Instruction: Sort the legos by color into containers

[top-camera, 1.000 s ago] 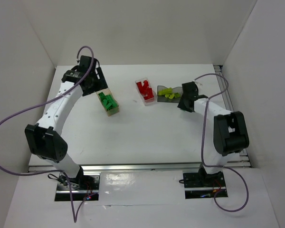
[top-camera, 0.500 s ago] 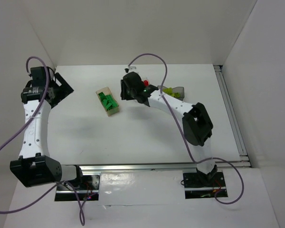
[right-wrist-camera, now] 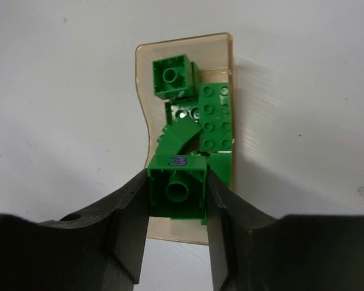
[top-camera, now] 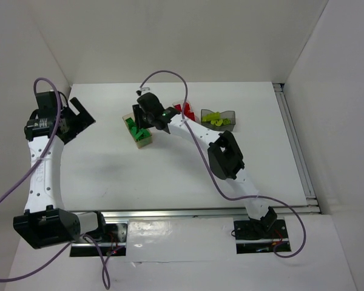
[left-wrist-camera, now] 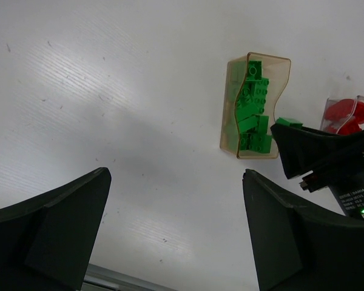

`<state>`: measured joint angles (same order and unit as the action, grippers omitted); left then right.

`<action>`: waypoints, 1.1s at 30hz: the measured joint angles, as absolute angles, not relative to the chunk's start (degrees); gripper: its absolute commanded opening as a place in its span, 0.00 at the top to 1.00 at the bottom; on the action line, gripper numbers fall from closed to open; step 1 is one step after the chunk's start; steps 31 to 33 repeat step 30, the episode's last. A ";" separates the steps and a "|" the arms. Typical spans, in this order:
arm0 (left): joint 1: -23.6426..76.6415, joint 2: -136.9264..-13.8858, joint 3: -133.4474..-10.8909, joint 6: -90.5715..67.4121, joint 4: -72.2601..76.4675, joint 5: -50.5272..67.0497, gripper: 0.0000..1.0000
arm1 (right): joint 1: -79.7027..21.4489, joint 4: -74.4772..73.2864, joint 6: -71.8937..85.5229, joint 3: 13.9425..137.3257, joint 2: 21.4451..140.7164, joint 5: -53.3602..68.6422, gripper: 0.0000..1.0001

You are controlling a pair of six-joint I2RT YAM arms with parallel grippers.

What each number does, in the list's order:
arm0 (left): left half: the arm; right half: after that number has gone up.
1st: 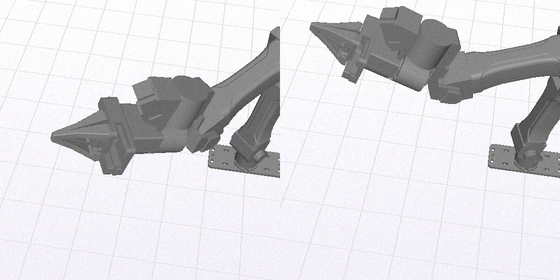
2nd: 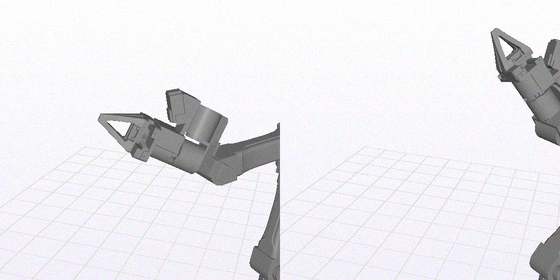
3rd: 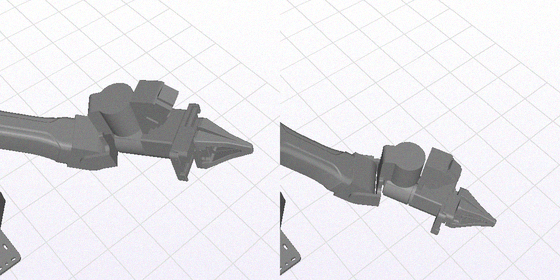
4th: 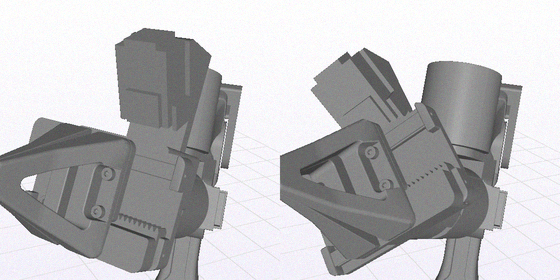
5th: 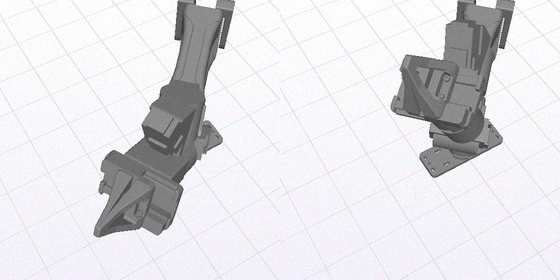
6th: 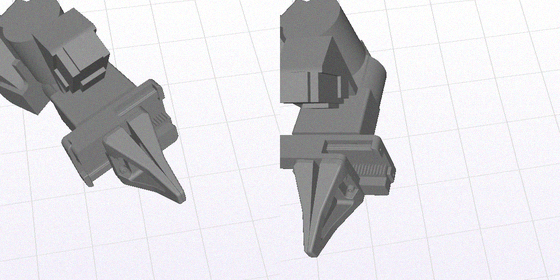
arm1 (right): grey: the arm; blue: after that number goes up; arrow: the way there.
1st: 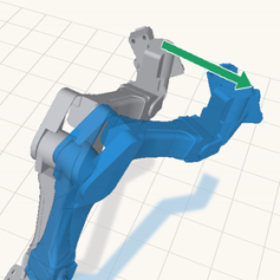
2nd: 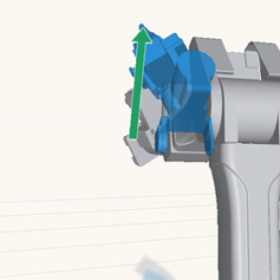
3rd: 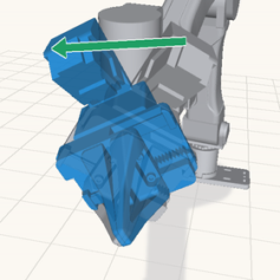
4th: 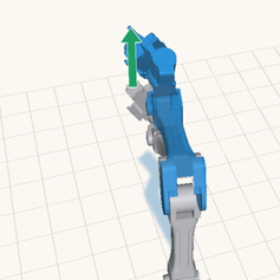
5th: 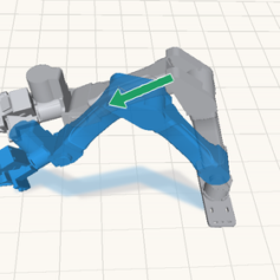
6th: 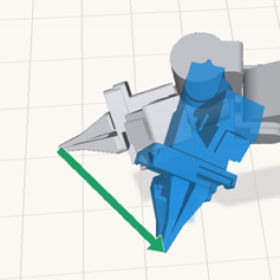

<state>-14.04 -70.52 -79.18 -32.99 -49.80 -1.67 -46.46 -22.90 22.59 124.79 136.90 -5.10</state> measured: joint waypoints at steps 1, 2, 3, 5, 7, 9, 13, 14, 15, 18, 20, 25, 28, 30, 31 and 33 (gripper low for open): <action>-14.06 -70.52 -79.11 -32.97 -49.76 -1.43 0.01 | -46.70 -22.98 22.63 125.54 137.45 -4.78 0.38; -14.06 -70.50 -79.11 -32.95 -49.76 -1.26 0.01 | -46.94 -23.20 22.52 125.82 137.80 -4.36 0.30; -14.06 -70.50 -79.11 -32.95 -49.71 -1.13 0.01 | -47.09 -23.42 22.33 126.02 137.97 -3.86 0.24; -14.06 -70.43 -79.07 -32.95 -49.71 -1.02 0.01 | -47.20 -23.51 22.09 126.04 138.12 -3.33 0.12; -14.06 -70.26 -78.96 -32.95 -49.74 -0.93 0.01 | -47.13 -23.81 21.58 126.06 138.12 -3.20 0.09; -14.06 -70.15 -78.85 -32.91 -49.71 -0.84 0.01 | -47.03 -24.03 21.54 126.06 138.02 -3.70 0.08; -14.09 -70.06 -78.85 -32.75 -49.71 -0.73 0.01 | -46.57 -24.05 21.80 119.61 133.05 -9.58 0.01; -14.09 -70.02 -78.83 -32.73 -49.71 -0.73 0.01 | -46.19 -22.57 21.96 113.84 129.12 -12.21 0.01; -14.09 -70.00 -78.83 -32.73 -49.69 -0.75 0.01 | -45.60 -23.18 22.13 109.32 125.43 -14.39 0.01; -14.11 -69.71 -78.76 -32.73 -49.67 -0.73 0.01 | -40.75 -23.66 23.64 95.35 111.59 -20.40 0.01; -14.13 -69.49 -78.65 -32.71 -49.69 -0.73 0.01 | -34.63 -23.75 25.76 88.71 102.52 -23.59 0.01; -14.13 -69.43 -78.26 -32.69 -49.67 -0.78 0.01 | -21.34 -26.22 30.72 75.05 85.08 -33.91 0.01; -14.13 -69.38 -78.11 -32.69 -49.69 -1.04 0.01 | -21.41 -30.55 32.97 68.58 79.02 -36.53 0.01; -14.13 -69.32 -78.04 -32.71 -49.65 -1.15 0.02 | -21.54 -32.67 33.93 65.56 77.08 -36.82 0.01; -14.13 -69.32 -78.04 -32.71 -49.65 -1.15 0.02 | -21.54 -32.67 33.93 65.56 77.08 -36.82 0.01; -14.13 -69.32 -78.04 -32.71 -49.65 -1.15 0.02 | -21.54 -32.67 33.93 65.56 77.08 -36.82 0.01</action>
